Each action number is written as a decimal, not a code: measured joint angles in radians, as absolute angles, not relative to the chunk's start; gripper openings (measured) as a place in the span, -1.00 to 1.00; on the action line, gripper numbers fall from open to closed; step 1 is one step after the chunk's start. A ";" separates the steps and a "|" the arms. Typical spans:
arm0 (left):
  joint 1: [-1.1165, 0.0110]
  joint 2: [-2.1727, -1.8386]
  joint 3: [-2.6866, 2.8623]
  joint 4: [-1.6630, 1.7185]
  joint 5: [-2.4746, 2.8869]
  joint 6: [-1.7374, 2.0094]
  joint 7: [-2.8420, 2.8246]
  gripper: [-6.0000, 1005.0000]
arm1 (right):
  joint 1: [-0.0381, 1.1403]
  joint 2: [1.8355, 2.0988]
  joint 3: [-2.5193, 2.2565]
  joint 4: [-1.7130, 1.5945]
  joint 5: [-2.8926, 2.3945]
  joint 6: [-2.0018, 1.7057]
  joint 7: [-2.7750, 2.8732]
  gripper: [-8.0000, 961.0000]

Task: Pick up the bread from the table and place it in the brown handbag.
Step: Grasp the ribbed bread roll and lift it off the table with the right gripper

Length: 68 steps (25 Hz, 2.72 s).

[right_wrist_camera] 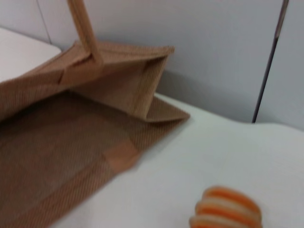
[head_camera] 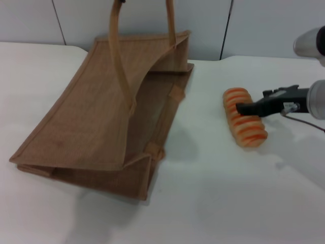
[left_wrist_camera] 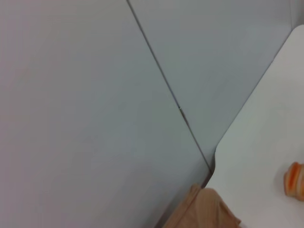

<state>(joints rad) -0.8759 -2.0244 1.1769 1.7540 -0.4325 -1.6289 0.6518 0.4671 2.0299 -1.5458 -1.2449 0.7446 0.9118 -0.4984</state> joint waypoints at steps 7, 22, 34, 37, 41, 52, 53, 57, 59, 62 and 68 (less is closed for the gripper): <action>-0.908 -2.024 1.239 1.748 -0.415 -1.627 0.620 -0.77 | 0.510 2.029 -1.555 -1.157 0.746 0.927 -0.496 0.78; -0.914 -2.025 1.348 1.731 -0.363 -1.620 0.580 -0.77 | 0.556 2.026 -1.493 -1.110 0.741 1.010 -0.481 0.79; -0.927 -2.027 1.413 1.678 -0.326 -1.586 0.550 -0.77 | 0.649 2.025 -1.370 -0.907 0.735 1.044 -0.468 0.79; -0.932 -2.027 1.418 1.677 -0.326 -1.585 0.547 -0.77 | 0.655 2.025 -1.358 -0.898 0.730 1.043 -0.467 0.79; -0.933 -2.028 1.420 1.677 -0.328 -1.585 0.546 -0.77 | 0.666 2.025 -1.348 -0.888 0.726 1.037 -0.467 0.79; -0.932 -2.029 1.461 1.662 -0.322 -1.573 0.532 -0.77 | 0.675 2.024 -1.347 -0.901 0.700 1.052 -0.461 0.79; -0.931 -2.029 1.461 1.662 -0.322 -1.572 0.532 -0.77 | 0.675 2.025 -1.348 -0.906 0.697 1.056 -0.459 0.79; -0.932 -2.029 1.461 1.661 -0.322 -1.572 0.532 -0.77 | 0.676 2.025 -1.351 -0.920 0.685 1.065 -0.459 0.79; -0.933 -2.029 1.461 1.661 -0.322 -1.572 0.532 -0.77 | 0.685 2.025 -1.349 -0.915 0.679 1.068 -0.459 0.79; -0.934 -2.029 1.462 1.661 -0.322 -1.572 0.532 -0.77 | 0.693 2.025 -1.348 -0.911 0.678 1.075 -0.459 0.79; -0.937 -2.030 1.462 1.655 -0.325 -1.571 0.532 -0.77 | 0.700 2.028 -1.350 -0.908 0.684 1.078 -0.463 0.79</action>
